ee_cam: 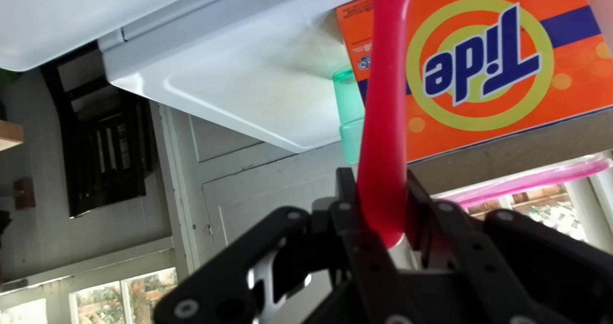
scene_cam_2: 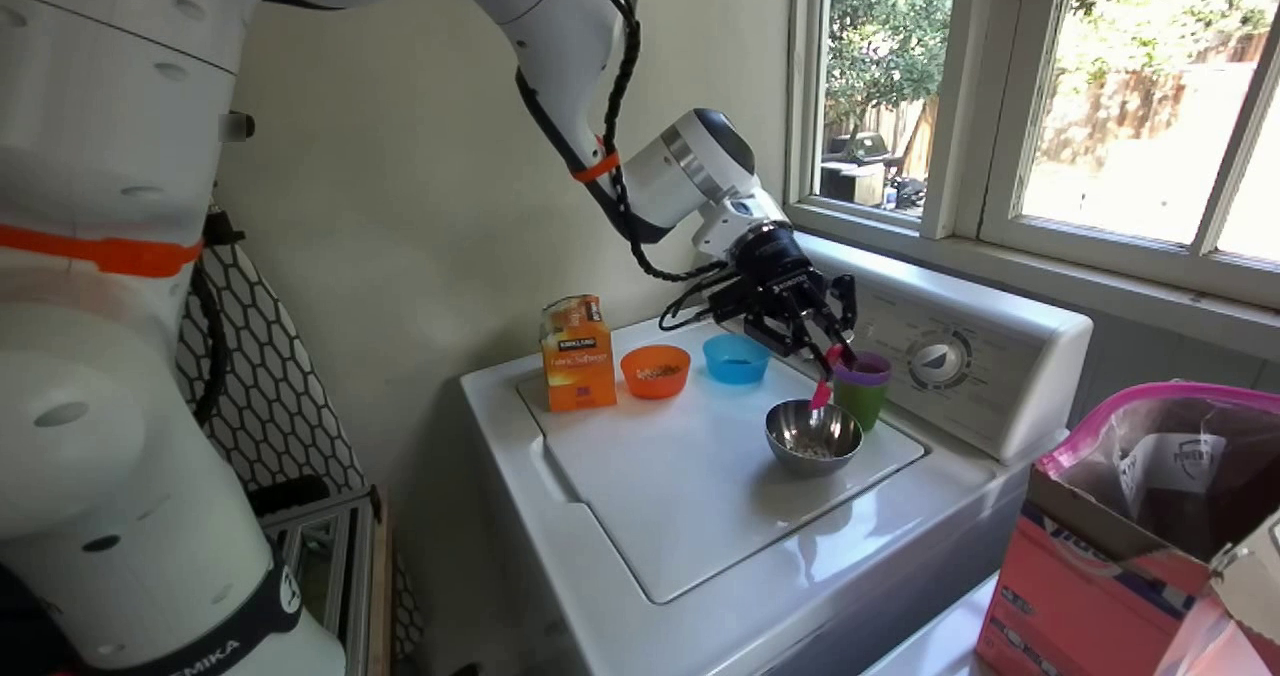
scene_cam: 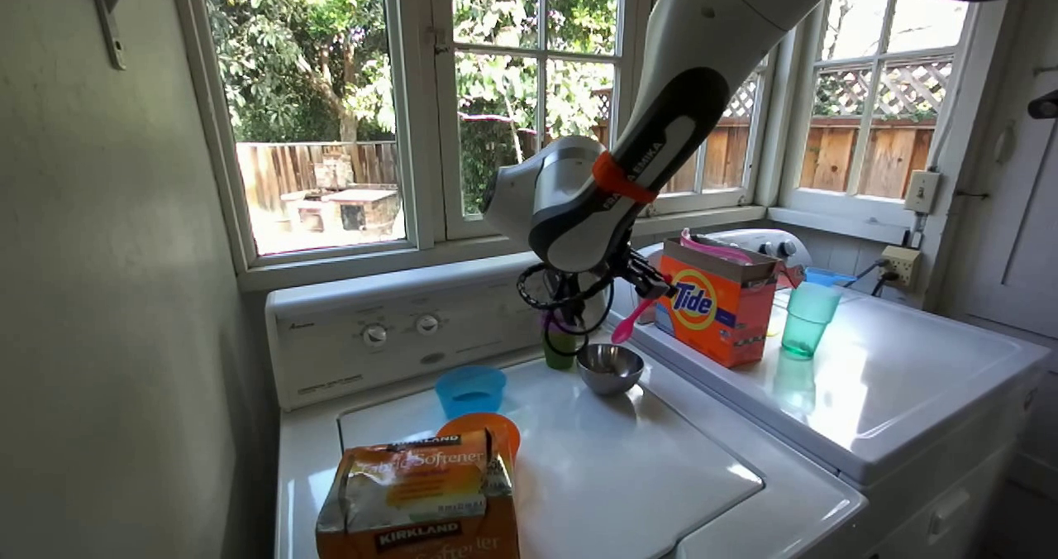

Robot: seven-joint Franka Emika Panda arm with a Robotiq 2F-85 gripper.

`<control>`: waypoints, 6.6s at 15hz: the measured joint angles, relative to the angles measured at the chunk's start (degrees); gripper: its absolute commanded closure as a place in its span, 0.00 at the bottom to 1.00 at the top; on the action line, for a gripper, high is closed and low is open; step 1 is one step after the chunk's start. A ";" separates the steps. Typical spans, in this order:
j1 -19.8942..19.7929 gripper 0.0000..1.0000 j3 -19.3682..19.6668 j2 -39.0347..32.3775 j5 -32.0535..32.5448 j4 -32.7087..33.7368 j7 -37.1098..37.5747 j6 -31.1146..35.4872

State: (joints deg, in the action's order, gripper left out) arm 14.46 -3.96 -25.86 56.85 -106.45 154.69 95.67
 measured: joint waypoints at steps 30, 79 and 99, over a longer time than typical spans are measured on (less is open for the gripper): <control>-1.15 0.94 5.29 -1.40 -8.77 14.32 -4.38 14.33; 3.15 0.94 5.28 -17.89 -5.42 29.78 -29.63 5.33; 4.60 0.94 6.71 -24.27 -0.76 39.23 -45.22 2.11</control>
State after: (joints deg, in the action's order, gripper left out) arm 19.06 2.74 -50.14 56.09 -67.22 109.47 97.78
